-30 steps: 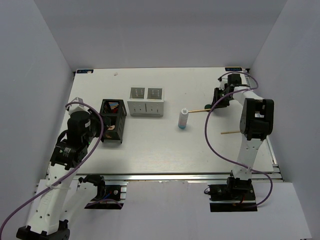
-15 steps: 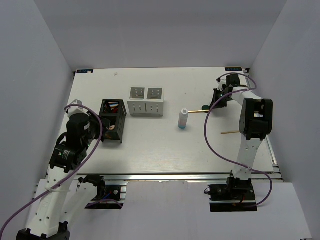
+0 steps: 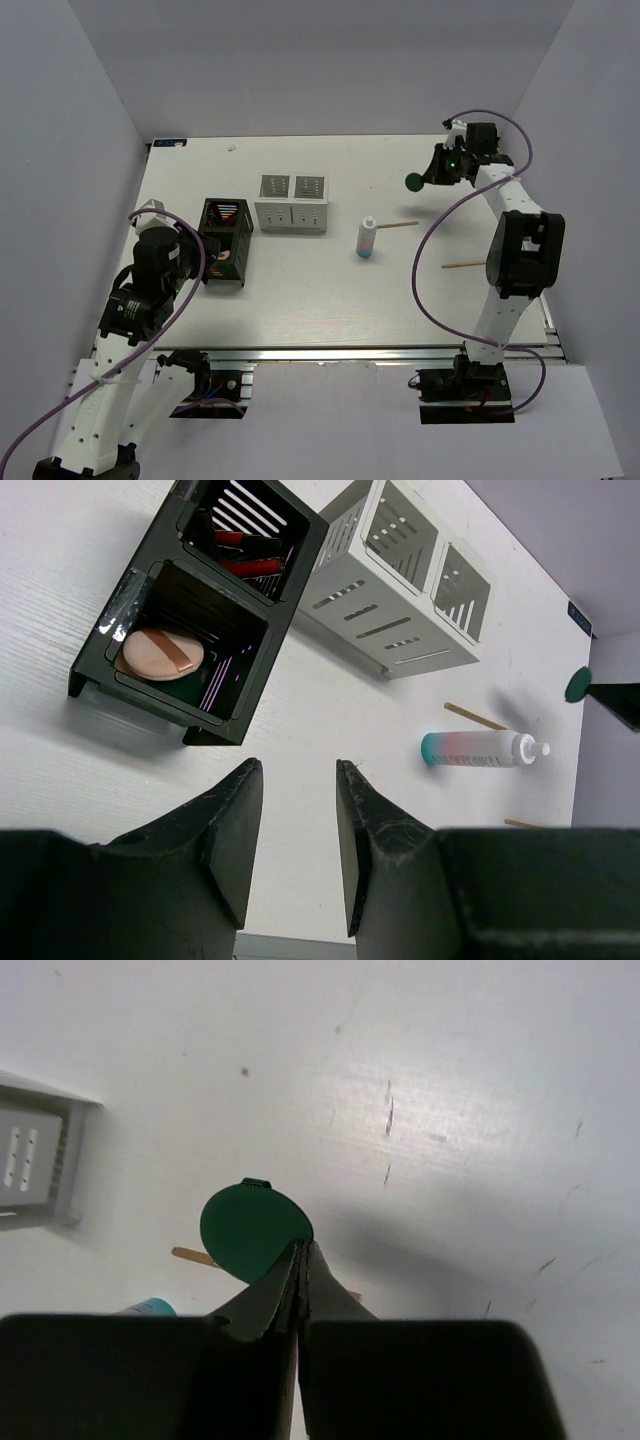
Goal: Organize the makeup
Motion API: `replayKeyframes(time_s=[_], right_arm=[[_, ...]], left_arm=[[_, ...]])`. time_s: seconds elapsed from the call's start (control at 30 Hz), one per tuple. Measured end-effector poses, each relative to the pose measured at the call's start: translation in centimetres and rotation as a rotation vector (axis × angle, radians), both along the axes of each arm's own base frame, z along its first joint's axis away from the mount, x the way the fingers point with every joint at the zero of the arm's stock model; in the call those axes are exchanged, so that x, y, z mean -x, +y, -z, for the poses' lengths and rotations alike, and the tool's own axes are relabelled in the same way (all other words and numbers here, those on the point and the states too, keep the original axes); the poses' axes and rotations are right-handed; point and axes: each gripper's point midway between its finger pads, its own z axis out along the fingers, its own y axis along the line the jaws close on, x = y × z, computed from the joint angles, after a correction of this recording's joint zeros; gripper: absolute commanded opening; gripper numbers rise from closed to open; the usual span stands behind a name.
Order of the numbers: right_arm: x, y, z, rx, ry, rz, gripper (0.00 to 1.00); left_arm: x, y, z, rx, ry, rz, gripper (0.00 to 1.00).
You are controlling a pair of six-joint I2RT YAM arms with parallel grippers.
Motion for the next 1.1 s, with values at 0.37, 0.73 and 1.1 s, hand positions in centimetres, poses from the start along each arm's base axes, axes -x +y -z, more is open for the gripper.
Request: replayKeyframes(time_s=[0.37, 0.73, 1.1], right_arm=[[2.1, 11.3, -8.3, -0.005, -0.243, -0.265, 0.00], [18.1, 39.3, -16.9, -0.147, -0.541, -0.851, 0.00], [23.4, 49.7, -7.0, -0.061, -0.475, -0.940, 0.00]], left_arm=[[0.3, 0.2, -1.0, -0.002, -0.043, 0.002, 0.46], [2.5, 0.5, -9.0, 0.019, -0.334, 0.046, 0.48], [4.4, 0.8, -9.5, 0.027, -0.374, 0.061, 0.50]])
